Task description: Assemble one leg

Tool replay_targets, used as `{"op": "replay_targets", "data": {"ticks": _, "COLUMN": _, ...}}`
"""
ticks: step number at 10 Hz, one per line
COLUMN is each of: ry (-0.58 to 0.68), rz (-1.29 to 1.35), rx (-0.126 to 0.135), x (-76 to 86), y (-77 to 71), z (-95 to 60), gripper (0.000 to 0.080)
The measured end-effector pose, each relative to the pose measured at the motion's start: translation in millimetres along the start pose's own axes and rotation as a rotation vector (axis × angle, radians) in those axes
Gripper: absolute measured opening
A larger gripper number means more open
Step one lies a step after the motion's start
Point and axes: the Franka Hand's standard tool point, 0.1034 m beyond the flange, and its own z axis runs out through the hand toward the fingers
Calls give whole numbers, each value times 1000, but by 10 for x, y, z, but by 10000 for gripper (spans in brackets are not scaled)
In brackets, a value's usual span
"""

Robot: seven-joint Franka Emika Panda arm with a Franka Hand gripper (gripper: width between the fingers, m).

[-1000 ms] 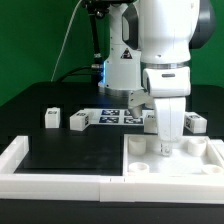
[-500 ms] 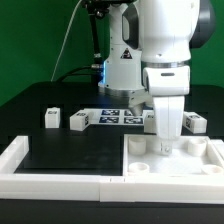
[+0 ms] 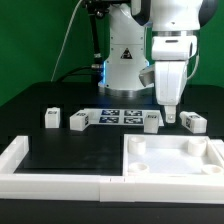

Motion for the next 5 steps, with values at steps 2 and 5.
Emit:
{"op": "replay_targets", "data": {"ticks": 2, "ry": 4, "rz": 180, "rx": 4, "x": 9, "y": -7, "z": 3, "gripper": 650}}
{"op": "replay_targets", "data": {"ticks": 5, "ry": 13, "rz": 568, "rx": 22, "x": 37, "y": -162, "z": 62, "gripper": 650}}
